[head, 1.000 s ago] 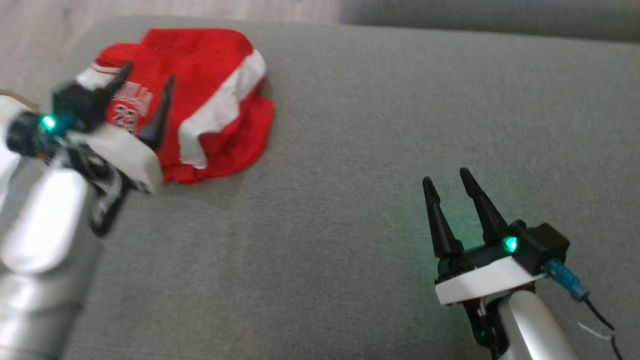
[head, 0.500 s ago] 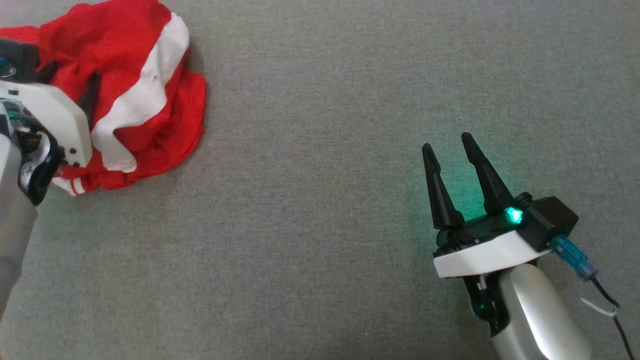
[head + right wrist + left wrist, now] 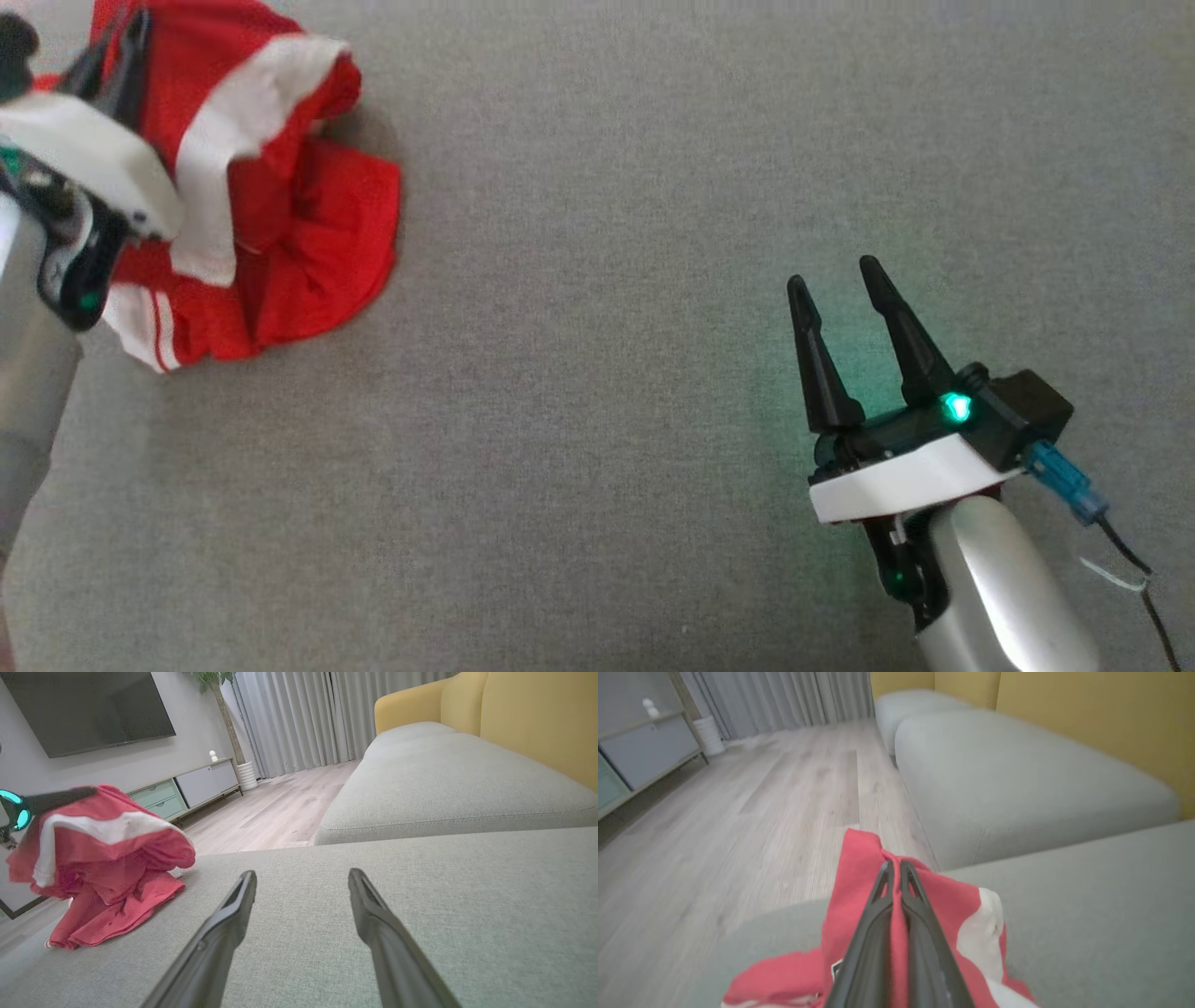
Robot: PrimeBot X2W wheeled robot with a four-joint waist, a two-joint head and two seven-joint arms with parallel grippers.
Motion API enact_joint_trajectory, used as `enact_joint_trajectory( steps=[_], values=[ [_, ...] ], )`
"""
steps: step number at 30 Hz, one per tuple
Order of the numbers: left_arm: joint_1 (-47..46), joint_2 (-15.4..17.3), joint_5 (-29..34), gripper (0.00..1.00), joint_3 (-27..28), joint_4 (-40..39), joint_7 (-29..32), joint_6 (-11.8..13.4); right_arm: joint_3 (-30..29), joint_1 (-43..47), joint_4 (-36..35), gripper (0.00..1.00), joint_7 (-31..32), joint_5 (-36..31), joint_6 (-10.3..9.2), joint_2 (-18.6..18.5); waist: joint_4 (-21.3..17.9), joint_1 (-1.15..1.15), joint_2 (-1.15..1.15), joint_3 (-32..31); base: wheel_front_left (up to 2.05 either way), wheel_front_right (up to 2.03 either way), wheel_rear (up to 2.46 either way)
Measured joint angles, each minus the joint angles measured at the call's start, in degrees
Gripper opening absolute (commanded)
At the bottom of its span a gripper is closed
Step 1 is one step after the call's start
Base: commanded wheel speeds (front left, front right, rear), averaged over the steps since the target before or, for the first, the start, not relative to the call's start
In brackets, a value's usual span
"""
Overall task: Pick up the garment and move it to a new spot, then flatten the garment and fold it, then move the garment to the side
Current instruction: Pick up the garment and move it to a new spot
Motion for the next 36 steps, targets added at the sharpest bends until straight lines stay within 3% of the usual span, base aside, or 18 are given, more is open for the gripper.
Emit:
enact_joint_trajectory(
  steps=[5,12,19,27,36],
  values=[
    [-0.59,-0.69,-2.56,0.0,0.43,-4.32,-4.6,0.0,0.05,0.58,0.57,1.0,0.0,0.1,0.0,0.0,0.28,-0.01,0.0,-3.51,0.0,0.0,0.0],
    [0.75,-1.09,-4.7,0.0,0.97,-10.69,-5.41,0.1,0.04,3.0,1.2,1.0,0.0,0.73,0.0,0.01,0.46,-0.01,0.0,-7.59,0.0,0.0,0.0],
    [6.53,-2.33,-5.39,0.0,-0.9,-20.49,-3.79,2.86,0.0,3.92,1.26,1.0,0.0,1.16,0.0,0.01,-0.83,-0.01,0.0,-9.86,0.0,0.0,0.0],
    [10.13,-7.04,-5.39,0.0,-5.38,-29.44,-0.77,5.67,-0.05,3.84,0.35,1.0,0.0,2.61,0.0,0.02,-5.48,0.0,0.0,-9.39,0.0,0.0,0.0],
    [10.51,-14.03,-5.39,0.0,-7.83,-29.61,-1.3,7.67,1.56,1.96,-1.96,1.0,0.0,4.59,0.0,0.02,-14.14,0.0,0.0,-7.01,0.0,0.0,0.0]
  ],
)
